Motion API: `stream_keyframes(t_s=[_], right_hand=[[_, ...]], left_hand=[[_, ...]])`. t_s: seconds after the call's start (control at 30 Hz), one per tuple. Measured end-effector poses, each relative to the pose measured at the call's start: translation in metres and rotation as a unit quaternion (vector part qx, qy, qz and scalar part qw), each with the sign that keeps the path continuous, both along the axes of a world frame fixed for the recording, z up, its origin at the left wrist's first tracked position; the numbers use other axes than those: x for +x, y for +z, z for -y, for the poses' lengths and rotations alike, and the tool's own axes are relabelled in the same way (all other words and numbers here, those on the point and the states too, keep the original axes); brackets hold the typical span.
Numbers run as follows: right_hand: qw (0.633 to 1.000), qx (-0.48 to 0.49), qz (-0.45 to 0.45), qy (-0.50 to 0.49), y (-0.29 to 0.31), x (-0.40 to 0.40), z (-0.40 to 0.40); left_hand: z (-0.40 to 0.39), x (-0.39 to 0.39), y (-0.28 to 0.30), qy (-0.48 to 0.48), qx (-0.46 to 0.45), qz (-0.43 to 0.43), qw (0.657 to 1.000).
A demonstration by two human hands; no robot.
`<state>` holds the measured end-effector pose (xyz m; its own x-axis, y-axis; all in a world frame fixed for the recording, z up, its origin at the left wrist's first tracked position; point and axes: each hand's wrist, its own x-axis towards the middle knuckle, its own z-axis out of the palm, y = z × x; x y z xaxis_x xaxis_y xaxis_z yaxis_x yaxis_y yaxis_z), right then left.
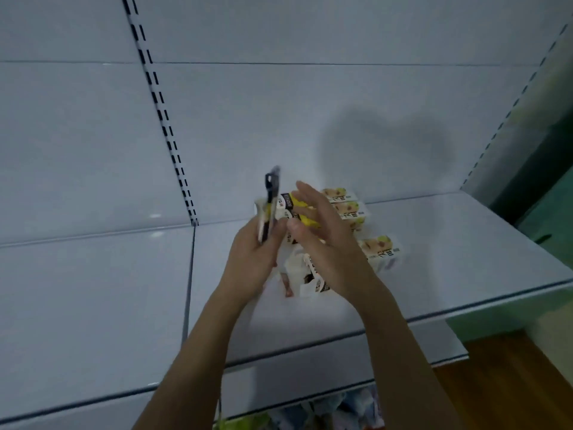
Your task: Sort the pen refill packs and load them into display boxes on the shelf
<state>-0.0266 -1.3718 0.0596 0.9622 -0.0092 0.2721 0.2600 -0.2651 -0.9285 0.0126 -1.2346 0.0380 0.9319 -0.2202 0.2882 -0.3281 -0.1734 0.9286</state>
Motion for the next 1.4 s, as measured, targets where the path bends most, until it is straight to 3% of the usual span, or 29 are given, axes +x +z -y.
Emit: stream_keyframes(t_s=[0.17, 0.27, 0.47, 0.63, 0.83, 0.97, 1.4], right_hand=[[0.975, -0.187, -0.106, 0.061, -0.010, 0.020, 0.051], [0.949, -0.242, -0.160, 0.127, -0.015, 0.025, 0.072], [0.919, -0.333, -0.121, 0.170, -0.020, 0.026, 0.097], [0.939, -0.250, -0.101, 0.212, -0.028, 0.027, 0.114], [0.971, -0.100, -0.079, 0.201, -0.011, 0.022, 0.129], [0.977, -0.020, -0.061, 0.202, -0.004, 0.014, 0.130], [0.980, 0.032, -0.031, 0.195, -0.012, 0.005, 0.127]], left_hand=[[-0.002, -0.003, -0.003, 0.201, -0.109, -0.070, 0.971], [0.003, -0.008, -0.004, 0.301, -0.145, -0.066, 0.940], [0.010, -0.034, -0.005, 0.390, -0.270, -0.058, 0.879], [0.036, -0.054, 0.002, 0.342, -0.325, -0.034, 0.881], [0.057, -0.058, 0.016, 0.340, -0.275, 0.006, 0.899], [0.075, -0.060, 0.028, 0.358, -0.276, 0.000, 0.892], [0.090, -0.067, 0.049, 0.310, -0.181, -0.007, 0.933]])
